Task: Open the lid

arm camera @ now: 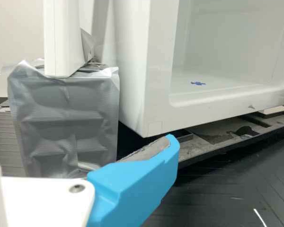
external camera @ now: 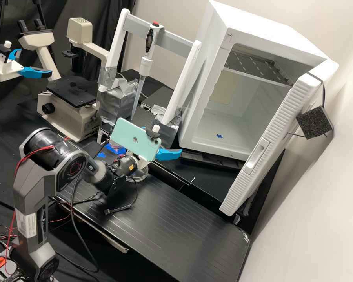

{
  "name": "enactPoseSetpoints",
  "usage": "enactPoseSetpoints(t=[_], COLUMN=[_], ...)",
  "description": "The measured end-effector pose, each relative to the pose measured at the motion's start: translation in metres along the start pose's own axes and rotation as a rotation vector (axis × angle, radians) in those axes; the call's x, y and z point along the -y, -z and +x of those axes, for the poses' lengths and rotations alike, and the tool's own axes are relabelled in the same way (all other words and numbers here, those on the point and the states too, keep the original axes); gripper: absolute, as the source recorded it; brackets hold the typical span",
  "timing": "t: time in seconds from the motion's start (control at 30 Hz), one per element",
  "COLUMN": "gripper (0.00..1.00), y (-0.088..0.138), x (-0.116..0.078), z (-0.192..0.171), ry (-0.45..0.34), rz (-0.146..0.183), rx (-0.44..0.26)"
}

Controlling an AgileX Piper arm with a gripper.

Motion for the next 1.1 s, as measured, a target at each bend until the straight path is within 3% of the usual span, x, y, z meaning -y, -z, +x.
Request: enactPoseSetpoints(t=[0.33, 0.5, 0.7, 0.9, 1.1], gripper=[1.00, 1.00, 1.00, 1.00, 1.00], y=[-0.001, -0.007, -0.011, -0.009, -0.005], x=[0.000, -0.008, -0.017, -0.002, 0.007], z=[-0.004, -0.038, -0.087, -0.131, -0.136], ry=[-0.005, -0.052, -0.145, -0.096, -0.023], rz=[-0.001, -0.017, 0.001, -0.013, -0.051], rx=[-0.005, -0.038, -0.088, -0.125, -0.179])
